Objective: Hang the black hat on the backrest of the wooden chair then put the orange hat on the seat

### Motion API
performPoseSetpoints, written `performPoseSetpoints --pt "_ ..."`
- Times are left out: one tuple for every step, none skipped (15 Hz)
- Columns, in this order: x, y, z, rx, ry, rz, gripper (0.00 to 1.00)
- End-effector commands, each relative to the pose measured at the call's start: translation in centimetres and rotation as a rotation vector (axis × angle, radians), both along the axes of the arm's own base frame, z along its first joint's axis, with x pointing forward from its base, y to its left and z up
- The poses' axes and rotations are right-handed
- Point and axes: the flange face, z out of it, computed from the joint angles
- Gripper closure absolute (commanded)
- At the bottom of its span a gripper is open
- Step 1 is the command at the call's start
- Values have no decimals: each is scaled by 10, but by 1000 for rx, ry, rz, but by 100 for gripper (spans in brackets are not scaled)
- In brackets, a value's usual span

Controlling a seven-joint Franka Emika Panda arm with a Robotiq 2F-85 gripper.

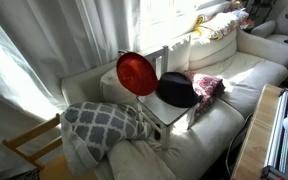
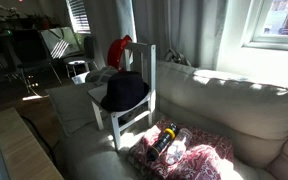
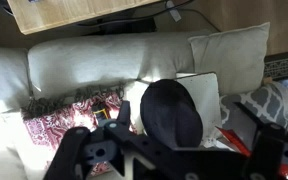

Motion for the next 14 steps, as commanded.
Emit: performPoseSetpoints --pt "0 0 0 0 1 0 0" --pt "0 0 0 0 1 0 0" --pt "4 8 -6 4 3 24 0" --pt "8 24 -18 31 16 68 0" --pt "13 45 -32 39 20 101 0" --pt "17 64 -43 57 23 129 0" --pt "22 87 -57 53 25 160 0" --pt "28 106 -70 22 17 171 0" --pt "36 123 -85 -17 -9 162 0" --pt "45 137 -89 -51 -73 188 0" --pt "53 150 -105 -97 -98 213 0" --pt "59 164 -120 -118 -134 233 0" --pt "64 174 -134 -135 -165 248 0" --pt "69 181 -146 -160 -187 275 0"
